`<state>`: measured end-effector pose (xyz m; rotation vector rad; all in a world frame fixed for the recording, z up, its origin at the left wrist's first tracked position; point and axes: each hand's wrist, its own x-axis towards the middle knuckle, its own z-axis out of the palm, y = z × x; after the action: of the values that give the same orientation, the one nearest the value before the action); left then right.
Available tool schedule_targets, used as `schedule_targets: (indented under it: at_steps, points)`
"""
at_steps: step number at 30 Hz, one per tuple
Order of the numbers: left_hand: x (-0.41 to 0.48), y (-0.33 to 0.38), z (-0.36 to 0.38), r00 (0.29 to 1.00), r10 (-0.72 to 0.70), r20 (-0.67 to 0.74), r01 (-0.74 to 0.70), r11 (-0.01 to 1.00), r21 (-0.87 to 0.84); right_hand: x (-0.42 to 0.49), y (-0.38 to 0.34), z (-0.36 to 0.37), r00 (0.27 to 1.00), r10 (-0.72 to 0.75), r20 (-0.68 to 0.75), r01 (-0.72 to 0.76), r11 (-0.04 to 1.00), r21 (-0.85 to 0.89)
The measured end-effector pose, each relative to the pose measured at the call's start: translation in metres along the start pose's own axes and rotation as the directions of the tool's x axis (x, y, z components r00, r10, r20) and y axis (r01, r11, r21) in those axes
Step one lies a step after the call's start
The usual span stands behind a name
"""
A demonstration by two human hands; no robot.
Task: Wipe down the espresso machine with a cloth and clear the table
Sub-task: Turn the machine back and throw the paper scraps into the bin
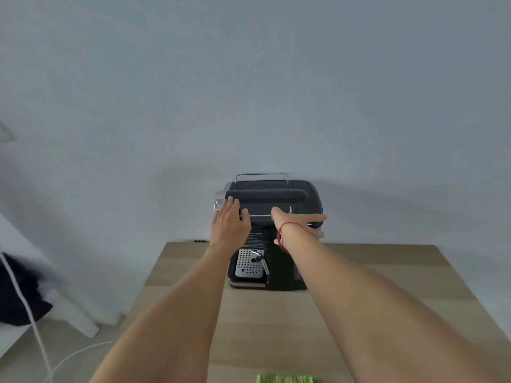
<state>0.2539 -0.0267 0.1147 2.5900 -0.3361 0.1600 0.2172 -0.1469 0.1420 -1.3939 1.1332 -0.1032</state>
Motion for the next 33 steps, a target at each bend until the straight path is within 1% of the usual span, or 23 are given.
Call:
schedule_targets:
  at_steps: [1, 3, 7, 11, 15, 18, 21, 25, 27, 29, 33]
  points:
    - [0.002, -0.002, -0.001, 1.000, -0.005, 0.013, 0.006, 1.000, -0.001, 0.001, 0.001, 0.000, 1.000, -0.001, -0.018, 0.000, 1.000, -0.020]
    - [0.009, -0.004, -0.003, 0.999, -0.004, 0.034, 0.003, 1.000, 0.013, 0.001, 0.002, -0.003, 0.998, -0.060, -0.020, 0.058, 0.995, -0.080]
    - [0.019, -0.001, -0.008, 1.000, -0.013, 0.026, 0.013, 1.000, 0.001, 0.011, 0.005, -0.010, 0.991, -0.128, 0.044, 0.130, 0.990, -0.055]
    - [0.025, 0.002, -0.005, 0.996, -0.014, 0.086, 0.009, 0.998, 0.057, 0.026, 0.003, -0.028, 0.978, -0.167, 0.122, 0.176, 0.982, -0.065]
    - [0.021, 0.008, -0.008, 0.989, 0.039, 0.142, -0.049, 0.997, 0.065, 0.038, -0.007, -0.050, 0.973, -0.176, 0.149, 0.187, 0.980, -0.068]
    - [0.018, 0.005, -0.010, 0.994, 0.047, 0.097, -0.057, 0.994, 0.096, 0.046, -0.012, -0.063, 0.964, -0.184, 0.190, 0.210, 0.970, -0.126]
    - [0.021, -0.003, -0.013, 0.999, 0.018, 0.044, -0.023, 0.990, 0.136, 0.049, -0.012, -0.067, 0.951, -0.217, 0.222, 0.251, 0.958, -0.140]
    - [0.023, -0.004, -0.017, 0.997, -0.019, 0.071, 0.014, 0.998, 0.068, 0.050, -0.006, -0.070, 0.938, -0.243, 0.246, 0.284, 0.948, -0.145]
    - [0.024, -0.002, -0.019, 0.998, -0.006, 0.062, 0.001, 0.997, 0.081, 0.053, -0.006, -0.072, 0.935, -0.238, 0.263, 0.285, 0.946, -0.156]
    - [0.021, -0.003, -0.020, 0.998, -0.026, 0.056, 0.021, 0.997, 0.076, 0.056, -0.009, -0.074, 0.926, -0.236, 0.294, 0.297, 0.937, -0.184]
    - [0.017, -0.012, -0.017, 0.998, -0.053, 0.038, 0.049, 0.994, 0.102, 0.060, -0.022, -0.076, 0.906, -0.257, 0.335, 0.356, 0.893, -0.276]
